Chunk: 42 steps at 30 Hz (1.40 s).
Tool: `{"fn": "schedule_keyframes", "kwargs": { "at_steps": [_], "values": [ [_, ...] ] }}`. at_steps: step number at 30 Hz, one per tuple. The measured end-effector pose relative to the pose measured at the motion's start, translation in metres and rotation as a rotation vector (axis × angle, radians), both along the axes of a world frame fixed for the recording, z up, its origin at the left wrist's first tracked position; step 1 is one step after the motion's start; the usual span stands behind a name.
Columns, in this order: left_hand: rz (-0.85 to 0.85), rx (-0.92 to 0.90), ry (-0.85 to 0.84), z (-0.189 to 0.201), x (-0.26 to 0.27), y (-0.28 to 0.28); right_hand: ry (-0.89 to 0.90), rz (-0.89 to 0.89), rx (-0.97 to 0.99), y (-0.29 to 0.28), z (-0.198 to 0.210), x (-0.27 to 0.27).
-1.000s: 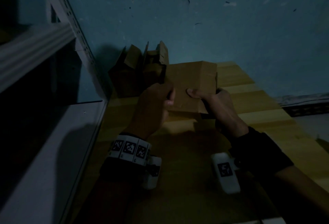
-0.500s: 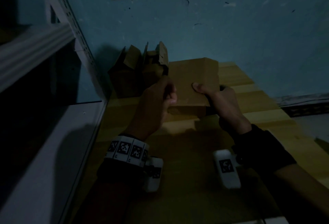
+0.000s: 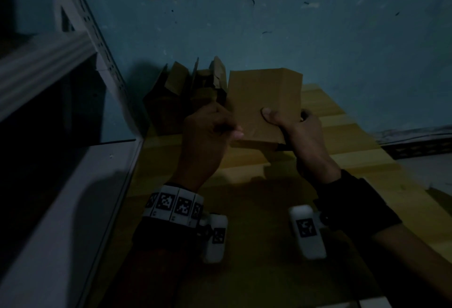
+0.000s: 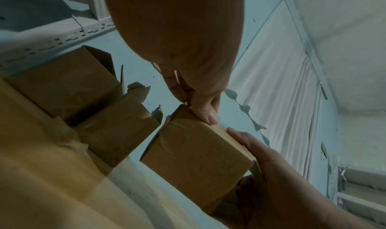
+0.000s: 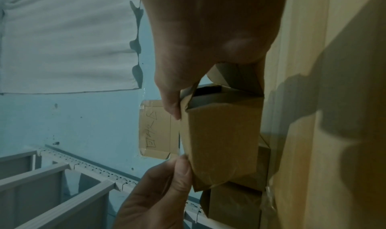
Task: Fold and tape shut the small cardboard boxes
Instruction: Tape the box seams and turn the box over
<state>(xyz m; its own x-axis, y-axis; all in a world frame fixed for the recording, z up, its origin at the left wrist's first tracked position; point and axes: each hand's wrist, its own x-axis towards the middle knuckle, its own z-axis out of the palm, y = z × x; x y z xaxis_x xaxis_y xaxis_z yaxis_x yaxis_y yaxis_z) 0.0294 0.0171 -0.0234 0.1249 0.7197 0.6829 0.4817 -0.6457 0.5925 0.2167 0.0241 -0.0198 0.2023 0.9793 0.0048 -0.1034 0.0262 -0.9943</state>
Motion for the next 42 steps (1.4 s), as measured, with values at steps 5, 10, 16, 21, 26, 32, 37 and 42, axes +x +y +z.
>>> {"fn": "schedule_keyframes", "kwargs": {
  "at_steps": [5, 10, 16, 21, 26, 32, 37, 42],
  "values": [
    [0.015, 0.023, 0.078, 0.002, 0.001, 0.000, 0.037, 0.033, 0.061, 0.002, -0.002, 0.004],
    [0.030, -0.030, -0.014, 0.001, -0.001, 0.002, 0.134, 0.090, 0.133, 0.006, -0.004, 0.010],
    [0.002, -0.082, -0.095, 0.005, -0.004, -0.002, 0.205, 0.147, 0.185, 0.005, -0.005, 0.011],
    [0.097, -0.097, -0.101, 0.006, -0.002, -0.004, 0.189, 0.165, 0.192, 0.005, -0.008, 0.011],
    [0.143, -0.067, -0.160, 0.008, -0.003, -0.006, 0.209, 0.153, 0.195, 0.006, -0.009, 0.008],
    [0.136, -0.191, -0.282, 0.011, -0.006, -0.009, 0.202, 0.125, 0.188, 0.007, -0.011, 0.008],
    [0.174, -0.059, -0.135, 0.006, -0.007, -0.008, 0.220, 0.132, 0.211, 0.008, -0.011, 0.008],
    [0.185, 0.076, -0.027, 0.011, -0.003, -0.011, 0.283, 0.170, 0.251, 0.006, -0.012, 0.009]
  ]
}}
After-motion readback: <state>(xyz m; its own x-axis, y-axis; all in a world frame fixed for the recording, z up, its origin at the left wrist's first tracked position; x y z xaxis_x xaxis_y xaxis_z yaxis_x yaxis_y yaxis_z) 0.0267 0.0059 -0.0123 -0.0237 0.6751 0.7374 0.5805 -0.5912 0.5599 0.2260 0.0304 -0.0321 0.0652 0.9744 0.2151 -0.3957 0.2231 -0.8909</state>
